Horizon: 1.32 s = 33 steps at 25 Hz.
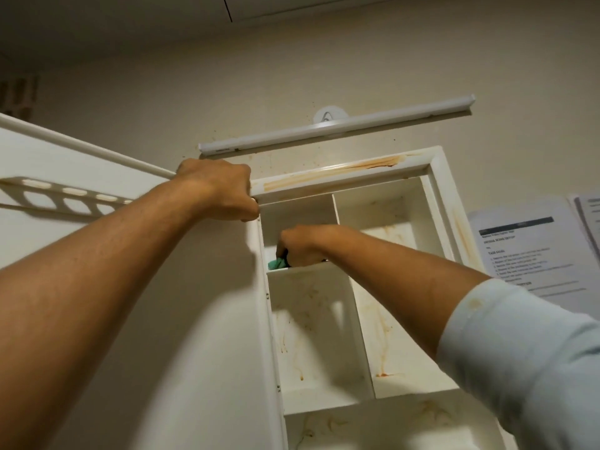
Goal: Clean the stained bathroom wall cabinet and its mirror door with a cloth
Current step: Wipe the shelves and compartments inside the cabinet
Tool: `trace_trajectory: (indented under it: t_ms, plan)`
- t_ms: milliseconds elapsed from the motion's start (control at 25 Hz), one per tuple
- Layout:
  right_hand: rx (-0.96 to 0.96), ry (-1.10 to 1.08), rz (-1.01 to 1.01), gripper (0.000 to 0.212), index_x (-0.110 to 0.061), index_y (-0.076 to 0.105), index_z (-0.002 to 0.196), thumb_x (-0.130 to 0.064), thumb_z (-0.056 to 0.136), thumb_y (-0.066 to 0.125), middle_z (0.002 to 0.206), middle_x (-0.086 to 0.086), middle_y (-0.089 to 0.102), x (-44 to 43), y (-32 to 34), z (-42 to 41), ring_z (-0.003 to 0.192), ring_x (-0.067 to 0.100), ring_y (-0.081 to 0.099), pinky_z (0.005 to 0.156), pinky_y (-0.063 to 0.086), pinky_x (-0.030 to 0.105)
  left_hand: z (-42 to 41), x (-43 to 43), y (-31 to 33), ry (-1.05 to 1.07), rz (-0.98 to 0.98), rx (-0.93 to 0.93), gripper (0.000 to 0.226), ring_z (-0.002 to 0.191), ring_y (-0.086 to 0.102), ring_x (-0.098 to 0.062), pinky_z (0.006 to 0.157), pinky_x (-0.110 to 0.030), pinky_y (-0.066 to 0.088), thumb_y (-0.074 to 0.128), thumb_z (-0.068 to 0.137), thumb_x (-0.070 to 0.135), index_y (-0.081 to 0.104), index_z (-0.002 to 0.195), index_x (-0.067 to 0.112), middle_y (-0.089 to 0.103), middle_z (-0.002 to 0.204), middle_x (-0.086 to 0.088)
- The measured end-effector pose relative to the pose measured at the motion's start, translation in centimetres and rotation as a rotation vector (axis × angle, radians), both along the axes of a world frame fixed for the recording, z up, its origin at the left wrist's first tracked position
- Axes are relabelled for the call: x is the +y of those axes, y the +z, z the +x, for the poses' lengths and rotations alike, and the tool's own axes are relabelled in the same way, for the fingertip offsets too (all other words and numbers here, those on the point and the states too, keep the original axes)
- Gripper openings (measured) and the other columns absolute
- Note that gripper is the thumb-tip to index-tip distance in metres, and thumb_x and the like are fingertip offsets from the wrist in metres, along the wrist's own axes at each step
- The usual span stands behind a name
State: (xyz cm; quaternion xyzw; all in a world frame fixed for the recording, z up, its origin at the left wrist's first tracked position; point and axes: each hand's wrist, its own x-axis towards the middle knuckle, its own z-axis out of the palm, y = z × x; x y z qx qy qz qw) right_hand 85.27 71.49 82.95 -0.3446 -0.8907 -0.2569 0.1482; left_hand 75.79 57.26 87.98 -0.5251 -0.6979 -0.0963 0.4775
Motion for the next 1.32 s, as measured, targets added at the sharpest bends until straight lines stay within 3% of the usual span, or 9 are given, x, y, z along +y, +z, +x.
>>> trace_trajectory:
  t_ms: [160, 320, 520, 680, 880, 960, 1040, 1200, 1320]
  plan:
    - [0.028, -0.149, 0.45, 0.014, -0.009, 0.067, 0.11, -0.012, 0.1, 0.058, 0.086, 0.004, 0.057, -2.1, 0.6, 1.5, 0.08, 0.023, 0.059, 0.069, 0.049, 0.036, 0.3, 0.1, -0.2, 0.041, 0.006, -0.003, 0.03, 0.086, 0.057, -0.019, 0.074, -0.037, 0.038, 0.06, 0.087, 0.046, 0.053, 0.108, 0.025, 0.061, 0.091, 0.002]
    - [-0.034, -0.078, 0.688, 0.019, -0.012, 0.069, 0.115, -0.018, 0.097, 0.066, 0.104, 0.006, 0.068, 0.3, -1.6, 3.6, 0.092, 0.024, 0.069, 0.08, 0.06, 0.038, 0.2, 0.1, -0.1, 0.027, 0.02, 0.002, 0.032, 0.087, 0.057, -0.02, 0.075, -0.039, 0.039, 0.058, 0.087, 0.047, 0.053, 0.109, 0.024, 0.06, 0.09, 0.002]
    - [0.015, -0.174, 0.518, 0.023, -0.012, 0.066, 0.117, -0.023, 0.097, 0.068, 0.089, 0.003, 0.061, 1.0, -1.5, 2.7, 0.089, 0.023, 0.068, 0.081, 0.059, 0.036, -0.1, 0.2, -0.1, 0.011, 0.017, -0.006, 0.029, 0.087, 0.056, -0.02, 0.074, -0.038, 0.037, 0.058, 0.088, 0.045, 0.048, 0.106, 0.025, 0.056, 0.087, 0.002]
    - [0.002, -0.218, 0.348, 0.019, -0.006, 0.068, 0.113, -0.014, 0.098, 0.058, 0.08, 0.003, 0.058, -0.2, -0.6, 1.6, 0.079, 0.024, 0.061, 0.067, 0.049, 0.032, 0.1, 0.2, -0.1, 0.023, 0.015, -0.008, 0.029, 0.087, 0.057, -0.021, 0.076, -0.04, 0.038, 0.059, 0.086, 0.044, 0.055, 0.107, 0.024, 0.06, 0.09, 0.001]
    - [0.179, 0.049, -0.084, 0.026, -0.01, 0.07, 0.105, -0.001, 0.091, 0.05, 0.092, 0.005, 0.067, -1.8, 0.5, 0.0, 0.088, 0.025, 0.061, 0.067, 0.05, 0.033, 0.1, 0.0, -0.2, 0.035, 0.002, -0.008, 0.034, 0.091, 0.059, -0.024, 0.079, -0.041, 0.04, 0.058, 0.087, 0.048, 0.057, 0.111, 0.024, 0.061, 0.092, 0.0]
    - [0.209, 0.079, -0.066, 0.03, -0.014, 0.068, 0.112, 0.0, 0.091, 0.052, 0.098, 0.004, 0.065, -1.8, 1.5, 1.4, 0.091, 0.021, 0.06, 0.072, 0.052, 0.031, -0.1, 0.3, -0.3, 0.025, 0.01, -0.003, 0.035, 0.09, 0.059, -0.023, 0.078, -0.04, 0.041, 0.058, 0.087, 0.049, 0.055, 0.111, 0.023, 0.061, 0.092, 0.0]
    - [0.2, 0.036, 0.106, 0.03, -0.018, 0.065, 0.122, -0.007, 0.095, 0.057, 0.105, 0.003, 0.063, -2.0, 2.8, 3.0, 0.089, 0.016, 0.057, 0.073, 0.049, 0.027, -0.3, 0.4, -0.2, 0.017, 0.025, 0.003, 0.034, 0.089, 0.058, -0.022, 0.077, -0.04, 0.04, 0.058, 0.087, 0.05, 0.054, 0.11, 0.024, 0.061, 0.092, 0.0]
    - [-0.05, -0.047, 0.365, 0.019, -0.014, 0.066, 0.115, -0.013, 0.096, 0.063, 0.092, 0.001, 0.063, -2.1, 0.9, 2.7, 0.084, 0.018, 0.061, 0.077, 0.056, 0.031, -0.1, 0.4, -0.3, 0.027, 0.024, 0.006, 0.034, 0.083, 0.057, -0.019, 0.075, -0.04, 0.04, 0.057, 0.087, 0.05, 0.056, 0.109, 0.025, 0.061, 0.089, 0.001]
    - [-0.061, -0.149, 0.201, 0.021, -0.01, 0.068, 0.113, -0.011, 0.094, 0.06, 0.097, 0.005, 0.068, -1.5, 0.6, 2.2, 0.084, 0.02, 0.062, 0.069, 0.052, 0.027, -0.2, 0.5, -0.2, 0.027, 0.034, 0.016, 0.032, 0.083, 0.057, -0.019, 0.075, -0.04, 0.039, 0.057, 0.087, 0.049, 0.056, 0.108, 0.025, 0.061, 0.088, 0.002]
